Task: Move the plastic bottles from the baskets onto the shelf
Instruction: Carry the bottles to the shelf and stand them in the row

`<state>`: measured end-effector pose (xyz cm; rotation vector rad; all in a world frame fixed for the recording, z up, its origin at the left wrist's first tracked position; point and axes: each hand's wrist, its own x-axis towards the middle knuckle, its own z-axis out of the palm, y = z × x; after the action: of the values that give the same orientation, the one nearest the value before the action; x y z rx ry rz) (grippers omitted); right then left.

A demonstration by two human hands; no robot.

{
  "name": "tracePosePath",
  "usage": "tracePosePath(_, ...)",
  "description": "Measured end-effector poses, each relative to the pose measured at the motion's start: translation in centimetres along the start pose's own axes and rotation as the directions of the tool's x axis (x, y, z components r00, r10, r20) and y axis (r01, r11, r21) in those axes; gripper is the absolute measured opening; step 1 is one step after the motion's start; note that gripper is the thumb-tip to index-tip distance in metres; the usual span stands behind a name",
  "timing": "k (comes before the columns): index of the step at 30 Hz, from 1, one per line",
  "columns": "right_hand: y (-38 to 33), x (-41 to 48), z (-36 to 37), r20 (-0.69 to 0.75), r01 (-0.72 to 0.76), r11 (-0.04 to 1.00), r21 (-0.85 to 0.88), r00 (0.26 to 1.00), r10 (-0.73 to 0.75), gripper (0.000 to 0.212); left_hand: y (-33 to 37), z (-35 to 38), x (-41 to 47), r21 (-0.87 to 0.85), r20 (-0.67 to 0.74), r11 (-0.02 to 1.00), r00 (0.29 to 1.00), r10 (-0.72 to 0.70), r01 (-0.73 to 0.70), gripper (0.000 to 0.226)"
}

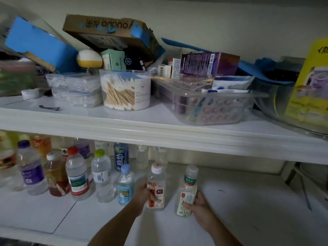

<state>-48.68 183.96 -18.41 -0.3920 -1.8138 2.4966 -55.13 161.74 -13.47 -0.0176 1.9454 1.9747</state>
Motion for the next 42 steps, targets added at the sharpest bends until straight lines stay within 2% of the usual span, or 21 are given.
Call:
tracePosePath(8, -0.5, 3.7, -1.0, 0.047, -0.039, 0.996, -0.078, 0.998, 0.043, 0.060, 0.3, 0.5, 1.7, -0.005, -0.150, 1.000, 0.989, 0.021, -0.022, 0.043)
tracePosePath(15, -0.8, 4.8, -1.6, 0.091, -0.040, 0.989, -0.143, 0.994, 0.053, 0.063, 0.1, 0.7, 2.6, 0.009, -0.139, 1.000, 0.990, 0.014, -0.013, 0.048)
tracePosePath(28, -0.9, 4.3, -1.8, 0.117, -0.012, 0.965, -0.261, 0.992, 0.044, 0.066, -0.3, 1.1, 2.0, -0.016, -0.168, 1.000, 0.986, -0.019, 0.017, 0.043)
tracePosePath(31, -1.4, 4.0, -1.6, 0.115, 0.002, 0.944, -0.329, 0.993, 0.038, 0.066, -0.1, 1.4, 1.0, 0.084, -0.147, 0.996, 0.989, 0.029, -0.017, 0.041)
tracePosePath(34, -1.7, 3.0, -1.4, 0.090, 0.022, 0.907, -0.421, 0.996, 0.018, 0.071, -0.1, 1.3, -0.8, 0.317, -0.096, 0.943, 0.986, 0.137, -0.100, 0.037)
tracePosePath(36, -1.9, 1.8, -1.6, 0.069, 0.063, 0.823, -0.565, 0.997, -0.029, 0.074, -0.4, 0.8, -1.8, 0.507, -0.018, 0.851, 0.986, 0.168, -0.136, 0.067)
tracePosePath(38, -2.1, 0.4, -2.2, 0.107, 0.126, 0.603, -0.788, 0.992, -0.067, 0.079, -0.8, 0.2, -3.2, 0.653, 0.093, 0.745, 0.991, 0.094, -0.132, 0.091)
tracePosePath(40, -1.9, -1.0, -2.5, 0.124, 0.139, 0.369, -0.919, 0.990, -0.065, 0.088, -1.7, -0.7, -4.4, 0.739, 0.138, 0.667, 0.990, -0.018, -0.091, 0.102)
tracePosePath(42, -1.3, -2.9, -2.2, 0.096, 0.106, 0.255, -0.961, 0.994, -0.053, 0.097, -2.8, -2.1, -5.8, 0.858, 0.094, 0.512, 0.993, -0.072, -0.044, 0.106)
